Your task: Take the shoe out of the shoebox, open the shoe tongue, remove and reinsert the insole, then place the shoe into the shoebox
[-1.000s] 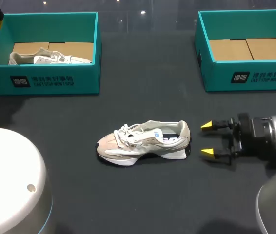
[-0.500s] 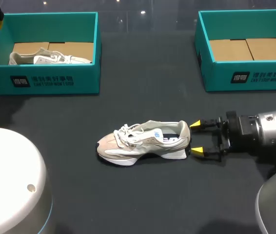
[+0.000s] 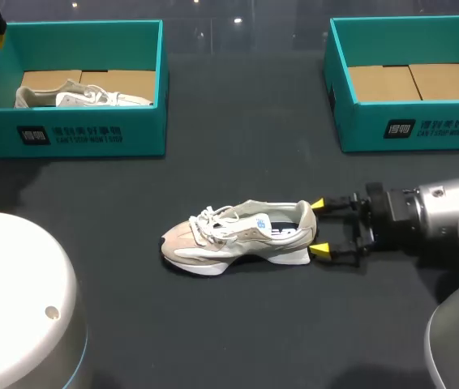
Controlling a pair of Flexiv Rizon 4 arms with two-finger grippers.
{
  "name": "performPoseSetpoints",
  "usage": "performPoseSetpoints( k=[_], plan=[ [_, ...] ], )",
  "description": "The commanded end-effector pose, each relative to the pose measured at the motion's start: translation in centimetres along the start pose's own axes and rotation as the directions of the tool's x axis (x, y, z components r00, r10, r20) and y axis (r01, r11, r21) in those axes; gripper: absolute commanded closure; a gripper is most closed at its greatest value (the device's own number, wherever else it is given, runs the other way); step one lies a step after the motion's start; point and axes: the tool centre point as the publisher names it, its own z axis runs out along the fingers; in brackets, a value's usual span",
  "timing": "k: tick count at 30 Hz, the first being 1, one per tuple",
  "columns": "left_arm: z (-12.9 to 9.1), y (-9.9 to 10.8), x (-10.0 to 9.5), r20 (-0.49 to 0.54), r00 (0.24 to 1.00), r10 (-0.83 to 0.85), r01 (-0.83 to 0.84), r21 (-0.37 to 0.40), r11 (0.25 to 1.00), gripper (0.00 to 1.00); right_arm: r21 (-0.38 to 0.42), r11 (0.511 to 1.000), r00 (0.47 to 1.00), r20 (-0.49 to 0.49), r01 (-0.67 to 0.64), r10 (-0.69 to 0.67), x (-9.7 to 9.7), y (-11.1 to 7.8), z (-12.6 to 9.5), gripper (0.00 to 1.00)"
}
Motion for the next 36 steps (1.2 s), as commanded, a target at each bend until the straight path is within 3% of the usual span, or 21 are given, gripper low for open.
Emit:
performPoseSetpoints(
  k=[1,17,36],
  plan=[
    [0.0,-0.1,0.0,-0.002,1.0,0.0,0.0,-0.001,1.0,0.0,0.015,1.0,1.0,0.001,-0.003,0.003,0.1,0.5,0.2,0.0],
    [0.0,-0.1,0.0,-0.002,1.0,0.0,0.0,-0.001,1.0,0.0,0.022,1.0,1.0,-0.014,0.01,-0.009,1.2,1.0,1.1,0.0],
    [0.0,-0.1,0.0,-0.002,1.0,0.0,0.0,-0.001,1.0,0.0,0.013,0.999,0.998,-0.047,0.041,-0.04,1.0,1.1,3.0,0.0]
  ],
)
